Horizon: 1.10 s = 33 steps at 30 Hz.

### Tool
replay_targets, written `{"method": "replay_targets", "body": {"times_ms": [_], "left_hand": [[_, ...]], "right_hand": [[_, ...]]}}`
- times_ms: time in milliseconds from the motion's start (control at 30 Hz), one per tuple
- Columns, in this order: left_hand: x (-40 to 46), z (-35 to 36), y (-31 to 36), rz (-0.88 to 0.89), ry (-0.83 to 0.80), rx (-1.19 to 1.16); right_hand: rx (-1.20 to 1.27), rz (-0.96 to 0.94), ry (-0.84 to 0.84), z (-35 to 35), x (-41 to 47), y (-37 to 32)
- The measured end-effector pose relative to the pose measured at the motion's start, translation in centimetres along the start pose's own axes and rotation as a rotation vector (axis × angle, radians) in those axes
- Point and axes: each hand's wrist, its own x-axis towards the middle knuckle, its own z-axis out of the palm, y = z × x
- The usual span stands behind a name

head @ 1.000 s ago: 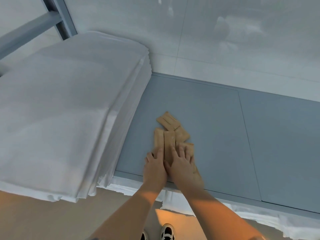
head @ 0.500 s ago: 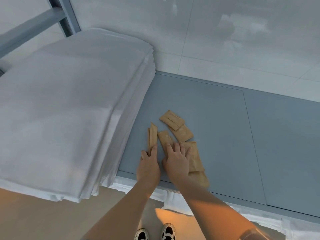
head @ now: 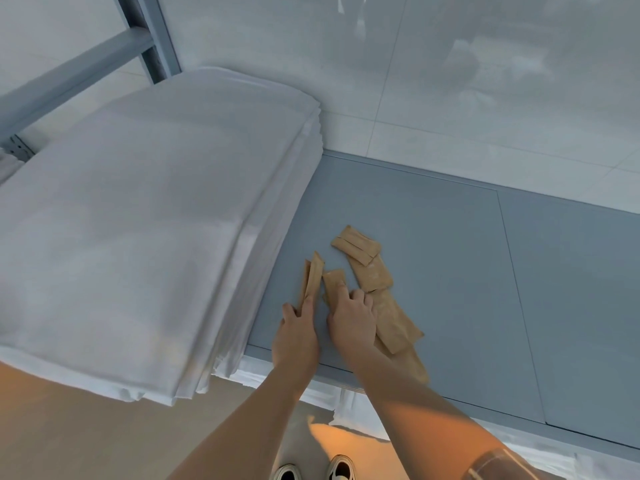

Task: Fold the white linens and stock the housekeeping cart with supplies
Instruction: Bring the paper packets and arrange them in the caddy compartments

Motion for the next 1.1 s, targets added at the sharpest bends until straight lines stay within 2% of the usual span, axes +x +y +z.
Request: {"method": "replay_targets", "body": {"times_ms": [333,467,567,667,733,900,1033,1100], "left_hand": [[0.2,0.5,-0.1,0.015,0.021,0.015],[0.3,0.4,-0.1,0.018,0.024,-0.003],[0.4,-0.2,0.0,0.053,0.034,-0.026],[0.2,-1.1,0.7,0.119,0.152,0.055],[0.1,-1.6,1.1,0.155,0.186,0.029],[0.6,-2.0,1.2,0.06,0.096,-0.084],[0.7,-2.8,1.8,0.042,0.098,-0.142],[0.7,-3.4,2.2,0.053,0.108,-0.151]], "right_hand": [[0.136,0.075,-0.143,-0.8,2.2,0.0],[0.336,0.035,-0.156,-1.3,2.8,-0.2],[0.49,0.038,-0.128,-2.1,3.7,-0.2],[0.556,0.043,-0.082,-2.9,4.7,-0.3],[0.6,0.071,-0.065,-3.5,5.1,-0.3],[0.725,0.09,-0.021,-5.1,4.7,-0.6],[0.865,0.17,0.016,-6.7,4.3,-0.7],[0.839,0.141,0.041,-7.7,4.0,-0.5]]}}
